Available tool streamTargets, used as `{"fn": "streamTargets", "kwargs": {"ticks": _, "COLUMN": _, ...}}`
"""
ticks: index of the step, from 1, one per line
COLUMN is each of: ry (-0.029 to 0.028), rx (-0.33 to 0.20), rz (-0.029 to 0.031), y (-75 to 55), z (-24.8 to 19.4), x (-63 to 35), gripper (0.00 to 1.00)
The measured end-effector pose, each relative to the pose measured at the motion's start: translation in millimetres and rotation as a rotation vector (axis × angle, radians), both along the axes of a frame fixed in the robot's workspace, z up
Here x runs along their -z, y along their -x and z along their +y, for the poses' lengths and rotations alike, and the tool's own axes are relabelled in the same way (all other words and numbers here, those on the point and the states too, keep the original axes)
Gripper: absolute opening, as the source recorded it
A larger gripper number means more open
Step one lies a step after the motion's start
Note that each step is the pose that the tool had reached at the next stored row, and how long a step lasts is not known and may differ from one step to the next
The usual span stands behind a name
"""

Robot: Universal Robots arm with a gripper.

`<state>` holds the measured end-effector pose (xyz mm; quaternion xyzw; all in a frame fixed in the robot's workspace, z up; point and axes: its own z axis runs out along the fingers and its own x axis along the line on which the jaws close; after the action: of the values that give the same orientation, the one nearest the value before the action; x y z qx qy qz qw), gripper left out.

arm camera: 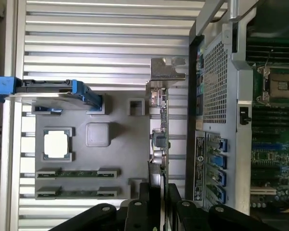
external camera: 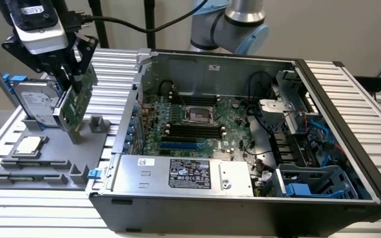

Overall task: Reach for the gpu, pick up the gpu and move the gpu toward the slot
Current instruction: 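Pick up the gpu and move the gpu toward the slot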

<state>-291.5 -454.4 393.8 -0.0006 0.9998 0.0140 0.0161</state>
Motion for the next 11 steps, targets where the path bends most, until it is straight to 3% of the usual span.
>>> {"fn": "streamTargets", "kwargs": {"ticks": 6, "ry": 0.0000, "rx": 0.000, "rz": 0.0019, "y": -16.2, "z": 2.0, "x": -19.5, "gripper": 0.26}}
{"fn": "streamTargets", "kwargs": {"ticks": 11, "ry": -0.0014, "rx": 0.000, "rz": 0.0028, "y": -28.9, "z": 4.3, "x": -27.9, "gripper": 0.26}}
